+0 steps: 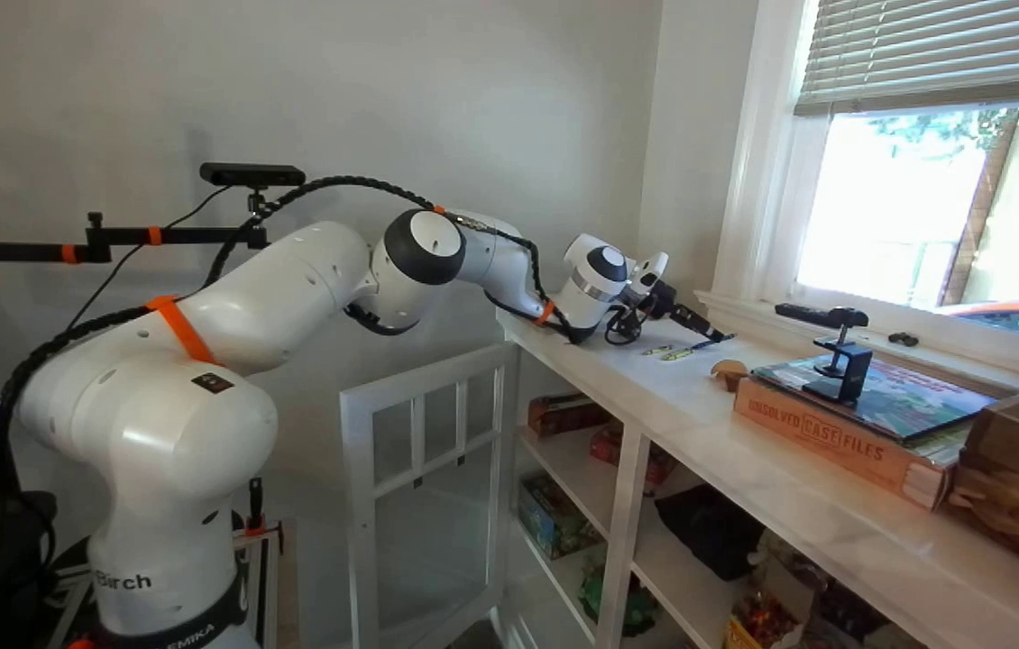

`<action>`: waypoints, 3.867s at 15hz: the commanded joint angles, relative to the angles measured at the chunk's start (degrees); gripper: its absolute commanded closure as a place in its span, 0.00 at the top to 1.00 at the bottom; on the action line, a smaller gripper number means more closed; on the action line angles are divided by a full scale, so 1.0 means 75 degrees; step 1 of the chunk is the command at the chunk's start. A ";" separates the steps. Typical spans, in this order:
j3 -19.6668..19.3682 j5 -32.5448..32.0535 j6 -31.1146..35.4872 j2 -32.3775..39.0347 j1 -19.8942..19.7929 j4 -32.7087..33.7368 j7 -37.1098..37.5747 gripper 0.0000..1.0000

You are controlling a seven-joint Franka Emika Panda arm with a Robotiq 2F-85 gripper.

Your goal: Use the blue crayon to color the paper

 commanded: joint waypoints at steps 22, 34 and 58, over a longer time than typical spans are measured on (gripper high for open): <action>-0.0023 0.0005 0.0029 0.0147 0.0541 0.0067 0.0588 0.05; 0.0045 0.0156 -0.0361 0.0127 0.0464 0.0128 0.0659 0.46; 0.2444 0.3725 -0.3451 -0.2250 -0.1061 0.0721 -0.1744 1.00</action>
